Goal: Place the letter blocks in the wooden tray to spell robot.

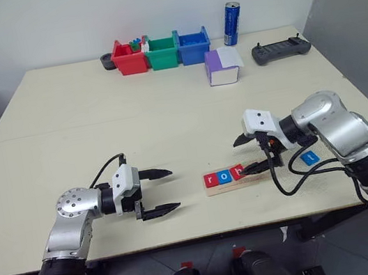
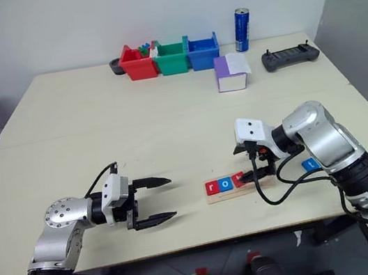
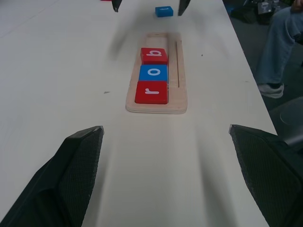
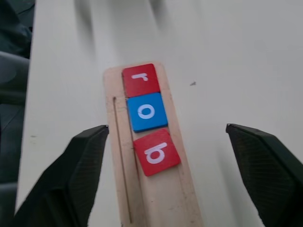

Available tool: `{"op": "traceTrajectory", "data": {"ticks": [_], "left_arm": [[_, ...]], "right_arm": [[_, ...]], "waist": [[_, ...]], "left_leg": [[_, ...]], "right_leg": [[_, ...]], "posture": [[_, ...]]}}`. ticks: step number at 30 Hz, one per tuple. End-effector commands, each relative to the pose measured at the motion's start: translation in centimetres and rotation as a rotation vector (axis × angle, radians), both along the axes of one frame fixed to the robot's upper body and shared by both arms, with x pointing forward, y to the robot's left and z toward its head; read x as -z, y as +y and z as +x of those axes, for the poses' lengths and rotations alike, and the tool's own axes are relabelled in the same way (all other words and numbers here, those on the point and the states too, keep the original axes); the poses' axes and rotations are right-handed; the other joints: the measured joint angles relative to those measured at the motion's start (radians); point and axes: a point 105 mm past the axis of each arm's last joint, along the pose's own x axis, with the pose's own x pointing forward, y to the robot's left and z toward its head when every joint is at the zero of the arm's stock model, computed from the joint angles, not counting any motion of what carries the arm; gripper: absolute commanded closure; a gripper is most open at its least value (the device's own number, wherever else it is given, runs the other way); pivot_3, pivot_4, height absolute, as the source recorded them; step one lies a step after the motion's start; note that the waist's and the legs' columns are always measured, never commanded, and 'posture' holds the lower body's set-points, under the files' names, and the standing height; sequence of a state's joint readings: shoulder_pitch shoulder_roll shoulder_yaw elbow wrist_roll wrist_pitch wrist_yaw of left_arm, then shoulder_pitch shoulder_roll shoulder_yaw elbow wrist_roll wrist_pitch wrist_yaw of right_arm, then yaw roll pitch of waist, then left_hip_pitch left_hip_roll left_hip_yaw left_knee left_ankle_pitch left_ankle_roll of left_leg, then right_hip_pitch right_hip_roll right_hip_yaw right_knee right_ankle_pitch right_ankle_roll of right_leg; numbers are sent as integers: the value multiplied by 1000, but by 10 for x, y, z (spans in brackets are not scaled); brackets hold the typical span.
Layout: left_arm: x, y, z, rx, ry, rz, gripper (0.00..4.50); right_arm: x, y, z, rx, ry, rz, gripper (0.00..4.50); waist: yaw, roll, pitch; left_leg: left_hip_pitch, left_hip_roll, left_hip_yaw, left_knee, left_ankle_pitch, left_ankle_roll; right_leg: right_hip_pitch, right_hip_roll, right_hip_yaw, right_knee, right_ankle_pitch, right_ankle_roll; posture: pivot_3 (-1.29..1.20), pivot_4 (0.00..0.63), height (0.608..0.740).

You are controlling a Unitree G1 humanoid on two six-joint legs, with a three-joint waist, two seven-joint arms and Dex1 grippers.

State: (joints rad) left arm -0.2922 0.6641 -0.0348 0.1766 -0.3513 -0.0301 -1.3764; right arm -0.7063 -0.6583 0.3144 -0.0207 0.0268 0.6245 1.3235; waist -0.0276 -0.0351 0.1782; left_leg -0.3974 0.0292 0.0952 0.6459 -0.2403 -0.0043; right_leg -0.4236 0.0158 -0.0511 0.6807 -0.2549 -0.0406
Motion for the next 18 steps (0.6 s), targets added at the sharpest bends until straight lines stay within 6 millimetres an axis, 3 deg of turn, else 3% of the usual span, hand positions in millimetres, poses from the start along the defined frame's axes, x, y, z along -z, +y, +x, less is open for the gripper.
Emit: {"op": "traceTrajectory", "data": {"ticks": [1,9,18], "left_arm": [[-7,0,2,2,-34,-4,0],[-7,1,2,5,-32,-1,0],[-7,0,1,7,-32,-2,0]], "right_arm": [[0,2,7,34,-36,29,1658],[8,2,14,51,-43,33,4493],[22,-2,20,72,-54,4,4493]], "waist": [[-1,0,0],[-1,0,0],[-1,0,0]], "left_leg": [[0,0,0,0,0,0],[-1,0,0,0,0,0],[-1,0,0,0,0,0]], "right_leg": [[0,0,0,0,0,0],[0,0,0,0,0,0],[0,0,0,0,0,0]], "posture": [[0,150,740],[0,150,740],[0,150,740]]}}
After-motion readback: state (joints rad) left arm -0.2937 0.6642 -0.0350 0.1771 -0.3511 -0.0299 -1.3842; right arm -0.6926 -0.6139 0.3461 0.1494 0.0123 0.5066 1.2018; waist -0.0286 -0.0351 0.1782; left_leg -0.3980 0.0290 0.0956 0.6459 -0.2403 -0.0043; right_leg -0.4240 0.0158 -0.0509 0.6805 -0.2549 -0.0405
